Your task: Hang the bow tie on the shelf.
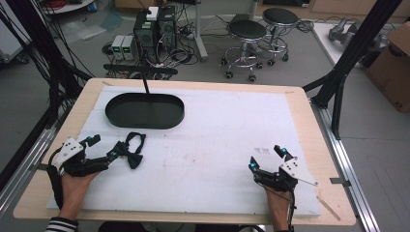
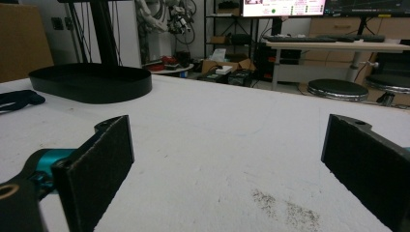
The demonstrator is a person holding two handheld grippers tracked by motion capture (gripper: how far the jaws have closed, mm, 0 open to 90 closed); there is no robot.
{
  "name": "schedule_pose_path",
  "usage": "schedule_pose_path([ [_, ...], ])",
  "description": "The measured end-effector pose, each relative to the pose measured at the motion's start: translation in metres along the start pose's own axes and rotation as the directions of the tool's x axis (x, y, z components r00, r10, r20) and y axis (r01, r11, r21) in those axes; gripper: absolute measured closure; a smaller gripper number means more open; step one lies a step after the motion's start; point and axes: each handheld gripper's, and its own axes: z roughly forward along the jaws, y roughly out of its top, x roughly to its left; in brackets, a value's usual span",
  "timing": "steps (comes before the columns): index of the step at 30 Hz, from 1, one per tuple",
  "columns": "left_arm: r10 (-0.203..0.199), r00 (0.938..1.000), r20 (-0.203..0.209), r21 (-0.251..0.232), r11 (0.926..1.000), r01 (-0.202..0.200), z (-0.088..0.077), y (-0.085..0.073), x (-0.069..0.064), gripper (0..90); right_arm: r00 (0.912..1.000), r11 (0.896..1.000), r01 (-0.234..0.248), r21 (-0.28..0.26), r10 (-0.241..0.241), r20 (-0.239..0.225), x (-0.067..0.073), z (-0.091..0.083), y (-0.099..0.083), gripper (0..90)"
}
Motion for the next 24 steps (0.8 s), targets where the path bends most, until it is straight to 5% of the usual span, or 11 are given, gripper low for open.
schedule_pose_path([
  [3,-0.003,0.9998,-0.021,0.061,0.9981,0.005,0.004,0.007,0.001,14.3,1.0,1.0,-0.001,0.002,0.001,0.001,0.0,0.0,0.0,3.5],
  [10,-0.021,0.9996,0.016,0.182,0.9831,0.018,0.016,0.023,0.005,14.3,1.0,1.0,-0.004,-0.001,0.004,0.001,0.0,0.0,0.0,3.5],
  [17,0.021,0.9996,0.018,0.301,0.9532,-0.026,0.035,0.043,0.005,14.3,0.9999,1.0,-0.01,0.001,0.01,0.002,0.0,0.0,0.0,3.5],
  [19,0.024,0.9994,0.024,0.311,0.95,-0.031,0.037,0.044,0.005,14.4,0.9999,1.0,-0.011,0.001,0.011,0.002,0.0,0.0,0.0,3.5],
  [22,0.043,0.9988,0.022,0.365,0.9298,-0.048,0.044,0.049,0.004,14.5,1.0,1.0,-0.004,-0.003,0.004,0.001,-0.001,0.0,0.0,3.5],
  [24,0.047,0.9986,0.022,0.376,0.9253,-0.052,0.046,0.05,0.004,14.6,1.0,1.0,-0.004,-0.004,0.004,0.002,-0.001,0.0,0.0,3.5],
])
